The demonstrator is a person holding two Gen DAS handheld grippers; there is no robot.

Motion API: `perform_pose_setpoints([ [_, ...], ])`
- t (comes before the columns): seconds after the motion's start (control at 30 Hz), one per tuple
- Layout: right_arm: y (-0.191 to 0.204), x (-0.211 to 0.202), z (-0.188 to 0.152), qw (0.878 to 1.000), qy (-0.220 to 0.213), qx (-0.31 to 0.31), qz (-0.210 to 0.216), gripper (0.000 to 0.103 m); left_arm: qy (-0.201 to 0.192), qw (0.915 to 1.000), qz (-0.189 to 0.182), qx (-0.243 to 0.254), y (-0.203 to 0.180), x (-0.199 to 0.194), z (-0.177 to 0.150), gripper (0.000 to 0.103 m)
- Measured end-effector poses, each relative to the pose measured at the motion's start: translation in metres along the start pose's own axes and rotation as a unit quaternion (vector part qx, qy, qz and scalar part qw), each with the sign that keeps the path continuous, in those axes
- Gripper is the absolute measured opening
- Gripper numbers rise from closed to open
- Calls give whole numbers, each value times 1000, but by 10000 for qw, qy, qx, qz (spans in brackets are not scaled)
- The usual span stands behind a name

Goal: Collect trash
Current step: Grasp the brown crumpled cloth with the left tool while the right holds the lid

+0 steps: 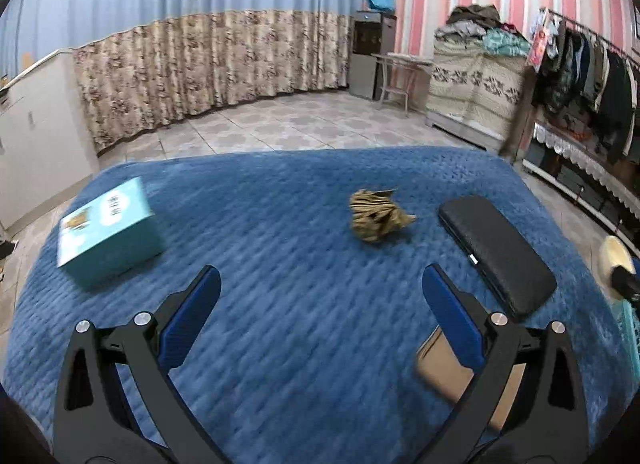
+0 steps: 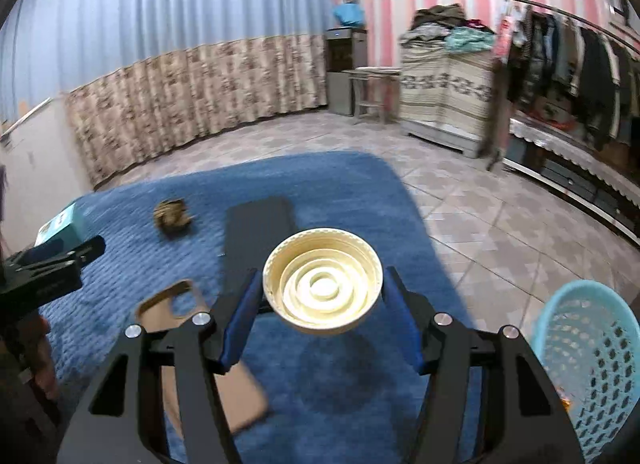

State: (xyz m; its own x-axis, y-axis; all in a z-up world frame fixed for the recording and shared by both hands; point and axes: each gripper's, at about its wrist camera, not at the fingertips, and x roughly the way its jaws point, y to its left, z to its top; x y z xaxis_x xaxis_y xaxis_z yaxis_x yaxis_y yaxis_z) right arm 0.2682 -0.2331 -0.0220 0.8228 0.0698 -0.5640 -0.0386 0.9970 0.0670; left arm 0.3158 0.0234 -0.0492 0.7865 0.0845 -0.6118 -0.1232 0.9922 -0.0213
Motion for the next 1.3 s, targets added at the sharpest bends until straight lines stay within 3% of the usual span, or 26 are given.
perform_pose_setpoints([
  [0.2, -33, 7, 1, 9997, 66, 192, -110, 61, 178, 9992, 75, 360, -30, 42, 20, 97],
  [0.53, -60, 15, 0, 9992, 148, 296, -205, 61, 689, 9969, -61, 382, -48, 95, 38, 96],
  [0.6, -59, 15, 1, 9993, 148, 278, -203, 61, 717, 9963, -157, 448, -49, 96, 35, 86],
  [0.67, -58, 14, 0, 9994, 146, 256, -190, 61, 741, 9957, -262, 499, -49, 95, 33, 65],
  [0.77, -55, 13, -1, 9995, 137, 205, -178, 61, 736, 9953, -316, 542, -49, 94, 32, 53],
  [1.0, -55, 2, -2, 9997, 35, 117, -226, 61, 317, 9958, -157, 845, -51, 51, 31, 50],
  [1.3, -72, -44, -10, 9984, -265, 174, -478, 61, -431, 9958, -355, 732, -52, -63, 24, 50],
])
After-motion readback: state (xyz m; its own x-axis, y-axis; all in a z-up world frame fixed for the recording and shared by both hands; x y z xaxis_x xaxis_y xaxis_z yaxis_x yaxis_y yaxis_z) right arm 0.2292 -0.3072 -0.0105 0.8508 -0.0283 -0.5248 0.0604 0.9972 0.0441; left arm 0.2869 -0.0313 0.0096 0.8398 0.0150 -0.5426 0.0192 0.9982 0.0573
